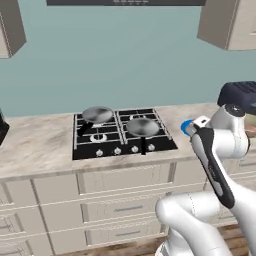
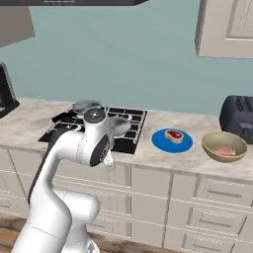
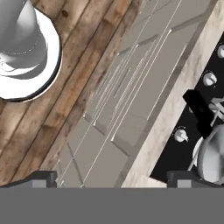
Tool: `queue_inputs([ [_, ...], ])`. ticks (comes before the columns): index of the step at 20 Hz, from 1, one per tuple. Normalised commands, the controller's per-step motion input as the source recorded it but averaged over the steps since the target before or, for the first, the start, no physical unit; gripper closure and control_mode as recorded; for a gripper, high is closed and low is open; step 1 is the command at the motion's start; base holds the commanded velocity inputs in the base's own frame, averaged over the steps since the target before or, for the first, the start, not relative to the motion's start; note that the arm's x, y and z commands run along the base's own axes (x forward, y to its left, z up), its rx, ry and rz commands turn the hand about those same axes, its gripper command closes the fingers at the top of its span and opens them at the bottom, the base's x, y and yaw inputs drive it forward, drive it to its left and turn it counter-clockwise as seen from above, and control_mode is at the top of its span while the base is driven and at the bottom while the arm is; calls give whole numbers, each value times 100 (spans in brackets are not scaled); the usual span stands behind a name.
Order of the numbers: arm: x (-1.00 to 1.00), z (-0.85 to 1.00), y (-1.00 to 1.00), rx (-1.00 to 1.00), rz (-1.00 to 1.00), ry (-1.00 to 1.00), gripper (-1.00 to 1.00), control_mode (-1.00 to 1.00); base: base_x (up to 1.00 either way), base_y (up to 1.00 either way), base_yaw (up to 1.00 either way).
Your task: Place one of the steaks on the plate and the other in the bowl. Then place the bowl in the fridge.
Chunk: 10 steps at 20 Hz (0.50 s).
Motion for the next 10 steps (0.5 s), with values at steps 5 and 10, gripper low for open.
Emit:
queue_inputs([
  [5,0,0,0,0,0,0,-100,100,-64,-63,-13],
  [10,0,0,0,0,0,0,-100,100,-34,-76,-8],
])
